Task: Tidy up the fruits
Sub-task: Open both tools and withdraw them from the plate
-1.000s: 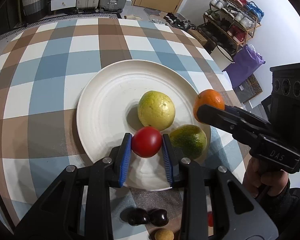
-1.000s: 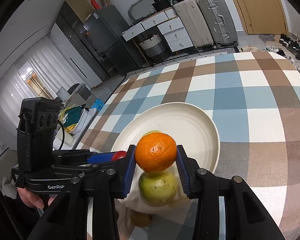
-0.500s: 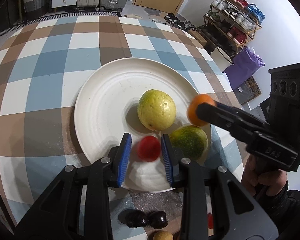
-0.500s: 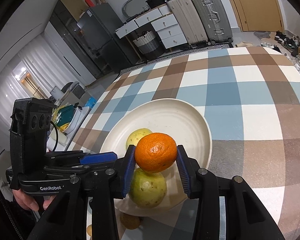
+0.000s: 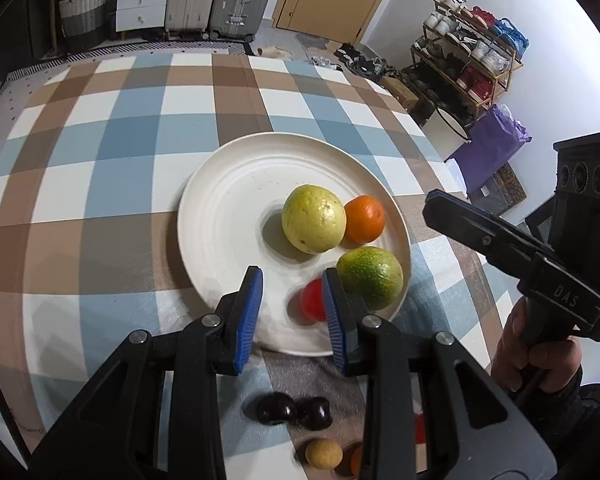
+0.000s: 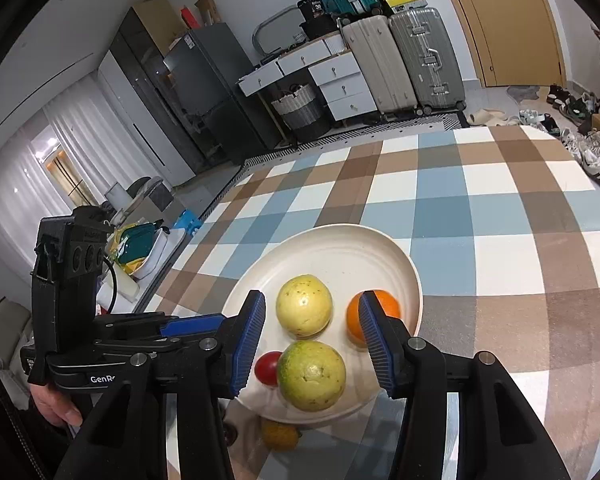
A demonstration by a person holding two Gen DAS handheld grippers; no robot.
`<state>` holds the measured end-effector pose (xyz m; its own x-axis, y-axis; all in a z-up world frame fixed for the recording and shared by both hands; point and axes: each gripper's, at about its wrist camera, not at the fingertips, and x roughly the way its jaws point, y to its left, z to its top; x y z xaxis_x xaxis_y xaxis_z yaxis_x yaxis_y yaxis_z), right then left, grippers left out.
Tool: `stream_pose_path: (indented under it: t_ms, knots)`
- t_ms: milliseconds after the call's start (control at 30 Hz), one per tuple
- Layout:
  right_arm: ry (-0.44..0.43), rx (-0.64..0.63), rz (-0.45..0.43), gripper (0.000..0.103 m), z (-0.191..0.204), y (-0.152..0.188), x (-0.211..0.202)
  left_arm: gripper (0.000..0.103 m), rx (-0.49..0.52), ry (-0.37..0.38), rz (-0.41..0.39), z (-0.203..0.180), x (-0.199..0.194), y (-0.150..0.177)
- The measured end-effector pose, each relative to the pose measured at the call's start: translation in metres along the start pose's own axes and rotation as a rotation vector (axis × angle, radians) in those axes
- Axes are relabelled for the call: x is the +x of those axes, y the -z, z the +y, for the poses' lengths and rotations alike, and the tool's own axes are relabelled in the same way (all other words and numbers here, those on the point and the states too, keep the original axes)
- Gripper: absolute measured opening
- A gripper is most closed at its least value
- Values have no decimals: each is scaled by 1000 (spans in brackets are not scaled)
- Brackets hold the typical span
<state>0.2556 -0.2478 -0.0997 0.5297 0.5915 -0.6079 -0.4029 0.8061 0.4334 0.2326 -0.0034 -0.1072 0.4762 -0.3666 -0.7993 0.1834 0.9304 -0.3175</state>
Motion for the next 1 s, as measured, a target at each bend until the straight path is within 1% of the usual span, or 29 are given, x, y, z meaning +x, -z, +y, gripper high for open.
stream_pose_path:
  t_ms: [33, 100, 167, 200, 300, 367, 500, 567, 667, 767, 867, 900, 967, 1000]
  knots:
    - [3, -5, -2, 50, 2, 0, -2, 27, 5, -6, -7, -1, -4, 2]
    - [19, -12, -12, 55, 5, 1, -9, 27, 13, -17, -28, -4, -14, 6]
    - [34, -18, -28, 63, 9, 2, -16, 27, 12, -20, -42, -6, -23, 10]
    - [35, -21, -38, 64, 11, 3, -21, 27, 11, -20, -50, -7, -28, 12]
    - [37, -44, -71, 71, 21, 7, -35, 32, 16, -30, -75, -12, -42, 18]
    - [44, -58, -90, 80, 27, 10, -43, 40, 27, -36, -89, -17, -51, 23]
    - [49, -89, -142, 86, 39, 20, -63, 48, 49, -34, -112, -27, -68, 34]
    - [56, -92, -161, 91, 42, 24, -71, 60, 49, -36, -130, -31, -77, 40]
    - [58, -101, -187, 93, 48, 30, -84, 72, 47, -47, -163, -37, -89, 47]
    - [63, -114, -213, 98, 54, 38, -96, 78, 48, -66, -198, -40, -101, 56]
    - [60, -112, -244, 100, 59, 47, -109, 82, 42, -76, -231, -42, -113, 66]
    - [58, -108, -256, 100, 61, 53, -113, 83, 40, -82, -237, -43, -116, 70]
    - [57, -107, -270, 101, 64, 60, -119, 89, 38, -85, -230, -43, -122, 78]
    - [56, -109, -273, 101, 65, 63, -121, 90, 35, -84, -229, -43, -123, 81]
